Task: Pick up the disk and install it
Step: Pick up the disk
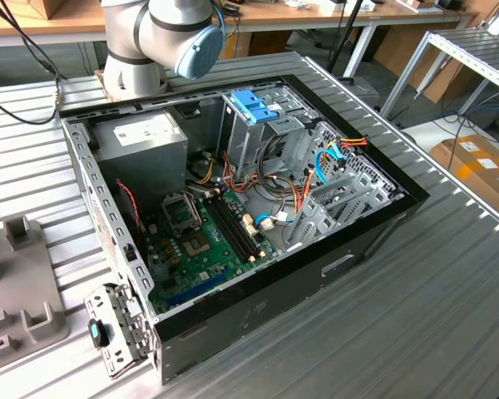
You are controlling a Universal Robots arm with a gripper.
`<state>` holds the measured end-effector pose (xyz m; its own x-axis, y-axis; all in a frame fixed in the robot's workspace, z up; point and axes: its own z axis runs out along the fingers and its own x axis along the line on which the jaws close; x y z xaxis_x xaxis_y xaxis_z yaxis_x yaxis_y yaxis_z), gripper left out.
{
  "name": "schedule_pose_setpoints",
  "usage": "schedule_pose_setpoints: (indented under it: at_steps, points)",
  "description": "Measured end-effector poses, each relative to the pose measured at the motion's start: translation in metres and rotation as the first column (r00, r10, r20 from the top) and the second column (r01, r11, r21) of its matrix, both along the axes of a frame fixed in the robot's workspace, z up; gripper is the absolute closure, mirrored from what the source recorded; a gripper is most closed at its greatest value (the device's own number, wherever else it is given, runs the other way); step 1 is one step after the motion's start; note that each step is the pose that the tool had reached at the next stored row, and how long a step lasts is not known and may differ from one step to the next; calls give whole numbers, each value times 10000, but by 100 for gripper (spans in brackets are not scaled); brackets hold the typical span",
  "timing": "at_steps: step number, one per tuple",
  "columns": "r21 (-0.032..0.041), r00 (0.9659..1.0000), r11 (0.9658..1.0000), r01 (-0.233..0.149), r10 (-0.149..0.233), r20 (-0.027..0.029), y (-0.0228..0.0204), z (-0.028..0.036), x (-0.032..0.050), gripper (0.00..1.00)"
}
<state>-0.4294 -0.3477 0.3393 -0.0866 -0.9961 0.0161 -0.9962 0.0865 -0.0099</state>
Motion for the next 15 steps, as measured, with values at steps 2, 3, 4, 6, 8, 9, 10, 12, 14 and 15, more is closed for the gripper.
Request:
schedule_pose_setpoints:
  at_steps: [2,3,4,6,8,9,10,12,14,15]
  points:
    - [0,10000,10000,0,0,0,0,0,0,89]
    - [0,10000,10000,0,0,0,0,-1,0,89]
    - [0,10000,10000,0,0,0,0,-1,0,89]
    - [0,10000,10000,0,0,0,0,-2,0,89]
    - [0,10000,10000,0,0,0,0,-3,0,89]
    - [0,10000,10000,0,0,0,0,-4,0,89]
    - [0,10000,10000,0,0,-1,0,-4,0,83]
    - [0,10000,10000,0,0,-1,0,-5,0,71]
    - [-1,10000,10000,0,0,-1,0,-6,0,53]
    - [-1,10000,10000,0,0,-1,0,-6,0,53]
